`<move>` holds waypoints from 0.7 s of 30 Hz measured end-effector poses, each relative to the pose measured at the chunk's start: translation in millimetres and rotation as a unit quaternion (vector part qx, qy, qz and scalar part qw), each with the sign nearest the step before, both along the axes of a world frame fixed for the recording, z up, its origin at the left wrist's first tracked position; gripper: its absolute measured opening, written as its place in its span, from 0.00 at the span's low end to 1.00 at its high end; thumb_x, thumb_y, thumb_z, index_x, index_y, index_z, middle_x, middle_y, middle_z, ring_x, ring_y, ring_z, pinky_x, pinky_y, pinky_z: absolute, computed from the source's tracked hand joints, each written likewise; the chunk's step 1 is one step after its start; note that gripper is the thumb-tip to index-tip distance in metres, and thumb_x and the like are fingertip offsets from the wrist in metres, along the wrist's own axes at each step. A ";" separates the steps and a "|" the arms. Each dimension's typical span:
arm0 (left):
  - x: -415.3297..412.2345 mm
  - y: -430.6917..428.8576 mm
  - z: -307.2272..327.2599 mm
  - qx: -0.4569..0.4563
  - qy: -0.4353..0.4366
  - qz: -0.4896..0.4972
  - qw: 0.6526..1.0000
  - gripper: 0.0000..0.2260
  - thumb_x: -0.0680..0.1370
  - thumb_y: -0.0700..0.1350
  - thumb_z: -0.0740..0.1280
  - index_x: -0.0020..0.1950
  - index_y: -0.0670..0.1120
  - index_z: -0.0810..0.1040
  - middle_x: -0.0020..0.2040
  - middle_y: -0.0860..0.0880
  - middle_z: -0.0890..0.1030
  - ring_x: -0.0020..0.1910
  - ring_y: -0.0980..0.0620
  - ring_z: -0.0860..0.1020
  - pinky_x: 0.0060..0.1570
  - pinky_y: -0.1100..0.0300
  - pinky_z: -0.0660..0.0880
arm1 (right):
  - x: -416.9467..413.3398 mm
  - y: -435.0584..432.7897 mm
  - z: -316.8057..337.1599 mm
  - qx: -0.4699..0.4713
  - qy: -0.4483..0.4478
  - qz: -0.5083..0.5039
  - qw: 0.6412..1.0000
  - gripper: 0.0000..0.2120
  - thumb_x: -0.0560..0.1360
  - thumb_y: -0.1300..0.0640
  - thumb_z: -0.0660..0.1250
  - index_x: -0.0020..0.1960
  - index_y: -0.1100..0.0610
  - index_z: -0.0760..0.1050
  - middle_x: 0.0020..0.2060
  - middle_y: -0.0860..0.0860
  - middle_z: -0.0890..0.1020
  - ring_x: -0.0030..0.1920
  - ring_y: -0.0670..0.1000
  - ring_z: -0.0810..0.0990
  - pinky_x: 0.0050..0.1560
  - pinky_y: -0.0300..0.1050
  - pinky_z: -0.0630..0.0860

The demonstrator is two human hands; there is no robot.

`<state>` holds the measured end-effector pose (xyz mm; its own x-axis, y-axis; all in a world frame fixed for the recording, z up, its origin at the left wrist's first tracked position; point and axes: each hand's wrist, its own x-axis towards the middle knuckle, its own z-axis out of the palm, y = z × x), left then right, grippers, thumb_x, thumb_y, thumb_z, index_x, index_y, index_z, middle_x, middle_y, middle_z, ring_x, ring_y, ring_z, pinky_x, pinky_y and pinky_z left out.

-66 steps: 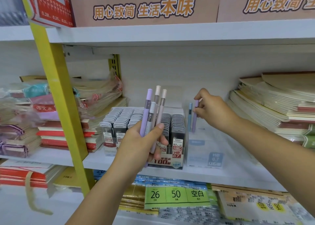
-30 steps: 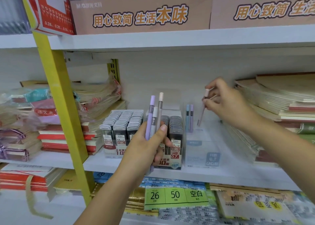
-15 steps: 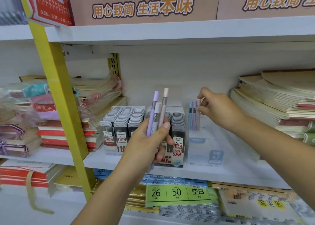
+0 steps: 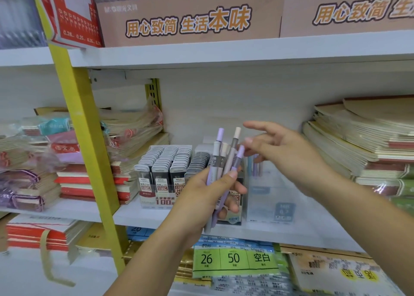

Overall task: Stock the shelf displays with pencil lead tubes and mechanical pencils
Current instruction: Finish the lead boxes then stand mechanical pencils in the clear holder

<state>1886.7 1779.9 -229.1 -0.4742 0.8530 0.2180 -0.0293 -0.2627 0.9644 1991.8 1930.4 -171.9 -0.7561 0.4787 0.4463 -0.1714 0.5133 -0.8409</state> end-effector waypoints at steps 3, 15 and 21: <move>4.0 3.8 -1.5 -0.006 0.014 0.004 1.000 0.05 0.79 0.51 0.69 0.51 0.56 0.84 0.43 0.46 0.86 0.31 0.54 0.79 0.25 0.64 0.71 | 2.7 -7.5 -1.9 -0.049 0.006 0.024 0.998 0.17 0.74 0.58 0.72 0.61 0.48 0.75 0.43 0.49 0.87 0.43 0.46 0.84 0.40 0.37 0.78; -9.3 -3.1 -8.7 -0.017 0.026 0.056 0.998 0.10 0.74 0.55 0.69 0.52 0.54 0.83 0.38 0.48 0.85 0.21 0.56 0.70 0.22 0.66 0.66 | 26.7 44.4 28.9 0.039 0.209 -0.133 0.968 0.07 0.76 0.63 0.69 0.44 0.52 0.76 0.36 0.50 0.85 0.38 0.51 0.85 0.35 0.40 0.80; -14.4 -7.8 -7.2 0.007 0.027 0.055 0.998 0.07 0.79 0.51 0.67 0.49 0.58 0.85 0.34 0.49 0.81 0.22 0.57 0.67 0.22 0.66 0.64 | -3.2 52.9 -3.4 0.298 0.049 -0.203 0.932 0.04 0.75 0.59 0.71 0.45 0.52 0.77 0.36 0.45 0.83 0.36 0.45 0.83 0.43 0.43 0.80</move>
